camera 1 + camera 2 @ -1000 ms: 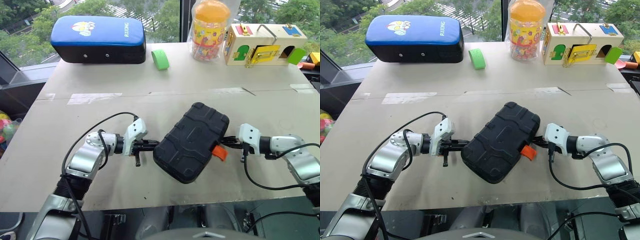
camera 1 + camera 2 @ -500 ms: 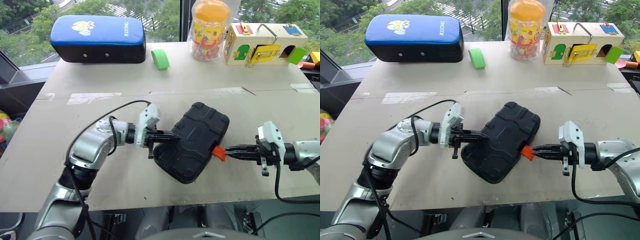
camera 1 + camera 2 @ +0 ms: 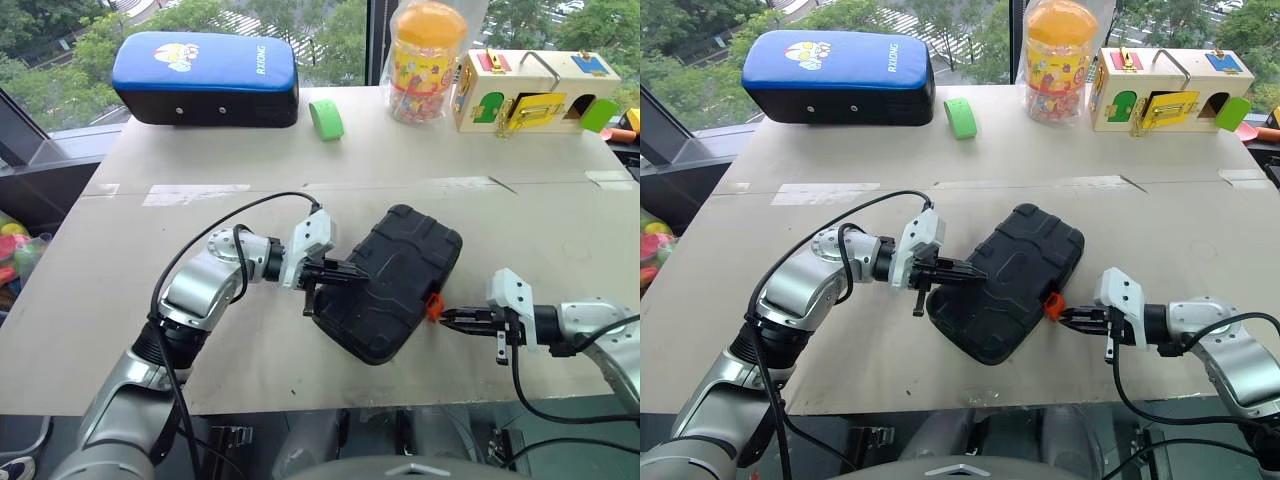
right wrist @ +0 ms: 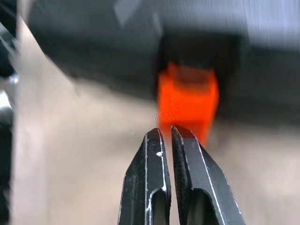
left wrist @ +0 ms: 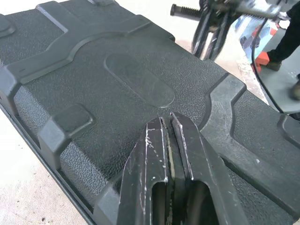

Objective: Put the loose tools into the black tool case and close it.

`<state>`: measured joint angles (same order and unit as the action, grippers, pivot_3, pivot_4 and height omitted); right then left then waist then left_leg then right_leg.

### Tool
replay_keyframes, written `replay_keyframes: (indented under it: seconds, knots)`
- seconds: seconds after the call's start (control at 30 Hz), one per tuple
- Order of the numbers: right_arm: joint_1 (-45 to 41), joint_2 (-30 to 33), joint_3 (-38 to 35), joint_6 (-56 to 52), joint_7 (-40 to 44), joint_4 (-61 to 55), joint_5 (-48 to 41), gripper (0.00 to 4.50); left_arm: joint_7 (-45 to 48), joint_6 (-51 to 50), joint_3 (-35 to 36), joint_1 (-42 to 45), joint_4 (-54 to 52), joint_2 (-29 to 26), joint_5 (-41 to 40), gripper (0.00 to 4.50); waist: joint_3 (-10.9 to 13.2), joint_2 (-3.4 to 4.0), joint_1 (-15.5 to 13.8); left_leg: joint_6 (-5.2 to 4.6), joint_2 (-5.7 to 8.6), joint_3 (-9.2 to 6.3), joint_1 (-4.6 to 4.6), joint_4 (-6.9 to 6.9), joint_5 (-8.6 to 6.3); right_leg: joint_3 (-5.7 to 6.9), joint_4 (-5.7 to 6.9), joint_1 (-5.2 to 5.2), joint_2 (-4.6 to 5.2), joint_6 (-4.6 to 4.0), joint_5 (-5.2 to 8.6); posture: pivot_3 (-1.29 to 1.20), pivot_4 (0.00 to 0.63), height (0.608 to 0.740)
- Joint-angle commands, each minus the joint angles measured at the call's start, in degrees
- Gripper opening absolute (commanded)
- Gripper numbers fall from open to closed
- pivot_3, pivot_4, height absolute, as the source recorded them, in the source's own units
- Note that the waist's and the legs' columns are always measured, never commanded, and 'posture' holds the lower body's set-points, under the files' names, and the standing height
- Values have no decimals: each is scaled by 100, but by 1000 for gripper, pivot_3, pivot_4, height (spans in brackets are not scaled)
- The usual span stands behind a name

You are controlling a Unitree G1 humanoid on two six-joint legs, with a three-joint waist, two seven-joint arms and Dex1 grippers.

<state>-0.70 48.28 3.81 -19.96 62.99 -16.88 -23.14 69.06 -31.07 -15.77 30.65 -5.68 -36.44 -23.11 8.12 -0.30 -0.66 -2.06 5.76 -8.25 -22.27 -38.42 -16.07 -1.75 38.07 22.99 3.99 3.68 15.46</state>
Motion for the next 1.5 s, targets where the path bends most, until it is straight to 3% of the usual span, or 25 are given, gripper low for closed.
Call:
replay_keyframes:
  seconds: [0.03, 0.1, 0.27, 0.47, 0.8, 1.2, 1.5]
  knots:
    - [-297, 19, -500, -469, 123, -462, -829, 0, -19, -48, -74, -25, 150, -44, 182, 87, 1, 1, 4, 0, -1, 0, 3, 1, 0, -2, 0, -3, 0, 0, 0, 0, 150, 735]
    - [-444, 106, -633, -873, 162, -650, -1225, 0, -20, -35, -87, -33, 146, -43, 192, 87, 1, 0, 2, 0, -1, 0, 8, 3, 0, -4, -1, -7, 0, 0, 0, 0, 150, 735]
    - [-621, 110, -512, -1068, 106, -768, -1233, 0, -18, 43, -177, 5, 173, -2, 280, 87, 1, 0, -20, 0, -1, -8, 11, 5, 0, 7, -10, -17, 1, 0, 0, 0, 150, 735]
    - [-692, 13, -15, -873, -124, -530, -507, 0, -21, 114, -237, 36, 219, 86, 367, 87, 0, 0, -21, 0, 0, -5, 19, 4, 0, 3, -7, -23, 2, 0, 0, 0, 150, 735]
    - [248, 482, -541, -1030, 106, -637, -671, 0, 87, 693, -600, 56, 466, 109, 887, 87, -1, 1, -28, -1, 0, -6, 29, 5, -1, 3, -10, -37, 3, 0, 1, 0, 150, 735]
    - [-415, -586, 505, -791, -711, 108, 345, 0, 260, 1580, -1109, 414, 1064, 343, 1657, 87, -23, -10, -26, 0, 2, -6, 43, 4, 0, 7, -8, -46, 3, 1, 0, 0, 150, 735]
    - [-992, -818, 257, -1014, -616, -463, 34, 0, 363, 2708, -1555, 584, 1715, 519, 2548, 87, -56, -18, -10, 0, 2, -7, 53, 5, 0, 5, -6, -55, 1, 1, -1, 0, 150, 735]
